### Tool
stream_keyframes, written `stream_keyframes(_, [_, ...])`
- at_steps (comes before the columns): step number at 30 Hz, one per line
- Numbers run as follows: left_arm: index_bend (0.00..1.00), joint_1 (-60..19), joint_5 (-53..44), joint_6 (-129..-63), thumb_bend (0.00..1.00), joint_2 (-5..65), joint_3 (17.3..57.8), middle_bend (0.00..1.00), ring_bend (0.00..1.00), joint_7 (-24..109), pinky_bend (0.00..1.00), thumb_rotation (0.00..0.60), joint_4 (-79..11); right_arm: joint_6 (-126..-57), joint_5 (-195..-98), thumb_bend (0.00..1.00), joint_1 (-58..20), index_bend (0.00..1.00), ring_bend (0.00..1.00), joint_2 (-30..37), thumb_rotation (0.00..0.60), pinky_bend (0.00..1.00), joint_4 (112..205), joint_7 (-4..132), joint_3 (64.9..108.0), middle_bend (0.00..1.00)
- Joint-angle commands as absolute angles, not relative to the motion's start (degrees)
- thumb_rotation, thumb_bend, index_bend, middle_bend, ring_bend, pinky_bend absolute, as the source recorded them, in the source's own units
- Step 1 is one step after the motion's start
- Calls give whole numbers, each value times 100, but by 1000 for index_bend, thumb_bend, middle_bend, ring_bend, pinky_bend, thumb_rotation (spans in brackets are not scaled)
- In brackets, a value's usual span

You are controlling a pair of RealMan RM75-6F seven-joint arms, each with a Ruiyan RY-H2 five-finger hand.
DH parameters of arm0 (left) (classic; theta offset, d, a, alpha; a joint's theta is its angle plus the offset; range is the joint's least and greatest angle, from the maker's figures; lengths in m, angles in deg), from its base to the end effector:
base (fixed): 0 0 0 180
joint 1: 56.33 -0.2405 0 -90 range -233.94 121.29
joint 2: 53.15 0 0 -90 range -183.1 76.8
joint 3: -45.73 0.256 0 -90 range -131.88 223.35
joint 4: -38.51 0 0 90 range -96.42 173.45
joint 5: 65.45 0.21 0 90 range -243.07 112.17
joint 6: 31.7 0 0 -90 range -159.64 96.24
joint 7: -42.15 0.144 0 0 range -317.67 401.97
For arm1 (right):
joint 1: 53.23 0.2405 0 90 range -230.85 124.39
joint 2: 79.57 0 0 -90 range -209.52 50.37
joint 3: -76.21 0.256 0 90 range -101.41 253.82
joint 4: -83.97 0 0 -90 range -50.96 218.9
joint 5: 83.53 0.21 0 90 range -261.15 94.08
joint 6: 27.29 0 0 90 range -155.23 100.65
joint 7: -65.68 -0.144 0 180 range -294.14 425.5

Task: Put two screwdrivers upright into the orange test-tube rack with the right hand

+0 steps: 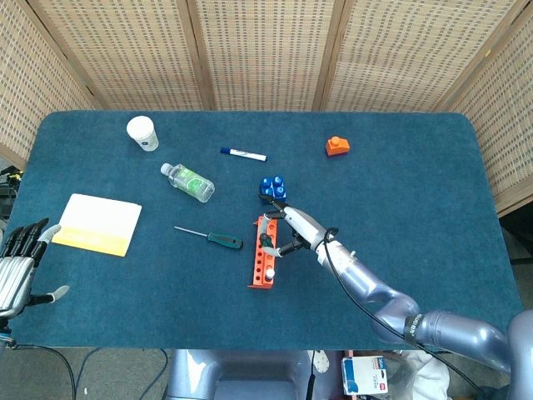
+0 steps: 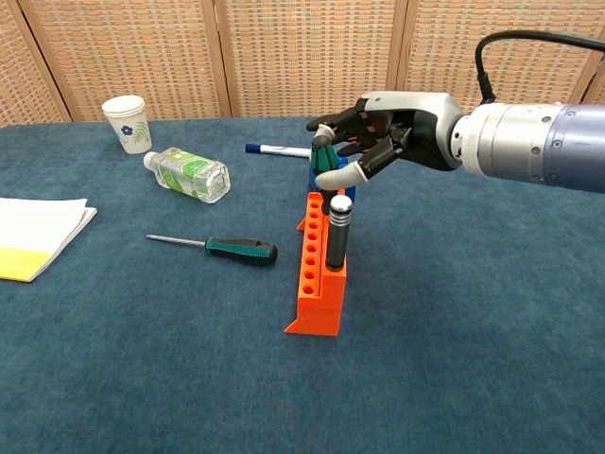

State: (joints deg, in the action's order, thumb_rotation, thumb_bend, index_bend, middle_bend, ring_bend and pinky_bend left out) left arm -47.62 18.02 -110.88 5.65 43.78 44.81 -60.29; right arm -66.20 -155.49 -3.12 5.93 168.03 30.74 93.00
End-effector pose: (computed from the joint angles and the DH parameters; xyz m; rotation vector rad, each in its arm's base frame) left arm -0.2954 0.1955 0.1643 -1.4677 -0.9454 -0.8437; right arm -0.0833 -0.3710 -0.0128 1.7690 -1.8106 1.3558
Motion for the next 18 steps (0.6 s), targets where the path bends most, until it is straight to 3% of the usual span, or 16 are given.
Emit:
stream_keyframes(1, [0,-4763,1804,-11092,0,568,4379,0,0,4487,0,600,-6028,-6611,-15583,388,-315,652,0,594,600,0,16786,3033,9288,0])
stream_keyframes(18, [0,-4749,1769,-11061,0,580,4377,0,0,4526,0,600,-6034,-6567,-15881,379,-267,493,0,620,600,0,16724,2745,9192,0])
